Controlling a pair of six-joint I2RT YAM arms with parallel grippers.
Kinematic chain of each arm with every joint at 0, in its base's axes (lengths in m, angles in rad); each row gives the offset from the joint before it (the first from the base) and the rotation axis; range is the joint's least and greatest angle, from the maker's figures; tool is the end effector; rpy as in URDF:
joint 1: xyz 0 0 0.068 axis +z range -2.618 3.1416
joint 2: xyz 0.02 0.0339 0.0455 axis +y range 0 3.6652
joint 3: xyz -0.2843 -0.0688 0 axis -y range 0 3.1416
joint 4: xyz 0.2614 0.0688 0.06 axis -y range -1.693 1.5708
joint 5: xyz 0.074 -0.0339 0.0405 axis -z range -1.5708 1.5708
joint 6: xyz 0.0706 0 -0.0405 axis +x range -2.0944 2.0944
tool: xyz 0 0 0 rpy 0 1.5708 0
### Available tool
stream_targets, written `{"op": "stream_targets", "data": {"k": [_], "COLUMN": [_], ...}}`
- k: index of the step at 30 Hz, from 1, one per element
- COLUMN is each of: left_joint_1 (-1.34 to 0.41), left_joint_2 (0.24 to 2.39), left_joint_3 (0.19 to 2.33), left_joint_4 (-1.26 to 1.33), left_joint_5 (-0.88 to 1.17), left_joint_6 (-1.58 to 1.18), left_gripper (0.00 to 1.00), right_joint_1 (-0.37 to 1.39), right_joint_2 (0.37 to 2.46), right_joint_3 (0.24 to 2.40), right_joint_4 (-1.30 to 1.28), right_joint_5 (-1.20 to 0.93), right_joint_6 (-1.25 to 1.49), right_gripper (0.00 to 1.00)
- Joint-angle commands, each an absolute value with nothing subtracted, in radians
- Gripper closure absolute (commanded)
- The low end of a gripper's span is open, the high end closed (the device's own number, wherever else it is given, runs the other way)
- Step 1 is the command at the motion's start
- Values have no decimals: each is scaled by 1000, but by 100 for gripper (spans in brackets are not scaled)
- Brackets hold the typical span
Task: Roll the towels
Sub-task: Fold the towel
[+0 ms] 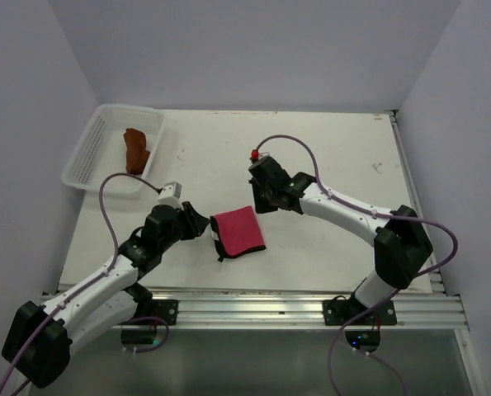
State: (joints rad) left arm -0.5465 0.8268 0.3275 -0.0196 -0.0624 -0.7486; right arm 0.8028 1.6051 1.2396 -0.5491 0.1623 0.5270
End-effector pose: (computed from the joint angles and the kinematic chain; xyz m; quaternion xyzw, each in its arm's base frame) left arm 0.1827 -0.1060 0.1786 -0.1028 0.8584 -0.2812 0.4165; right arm 0.2743 0.2676 0.2464 -0.1038 0.9382 0.1378 0.3001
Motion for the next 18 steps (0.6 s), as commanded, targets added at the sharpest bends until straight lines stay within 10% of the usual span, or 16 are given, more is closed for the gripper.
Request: {"op": "stream_targets", "data": {"k": [1, 18], "left_joint_1": [-551, -591], "left_joint_2": [873, 1189], "left_joint_3": [420, 540], "left_joint_4": [-20, 204], "left_joint_5": [-78, 115], "left_joint_6": [-669, -514], "left_gripper": [62, 83], "right_joint_1": [802, 788], "right_joint_2": [1663, 1924], "right_joint_3": [1269, 1312], "right_joint_4": [-497, -380], "right_joint_5": [121, 83], "right_joint_6": [489, 477], "right_gripper": [90, 91]}}
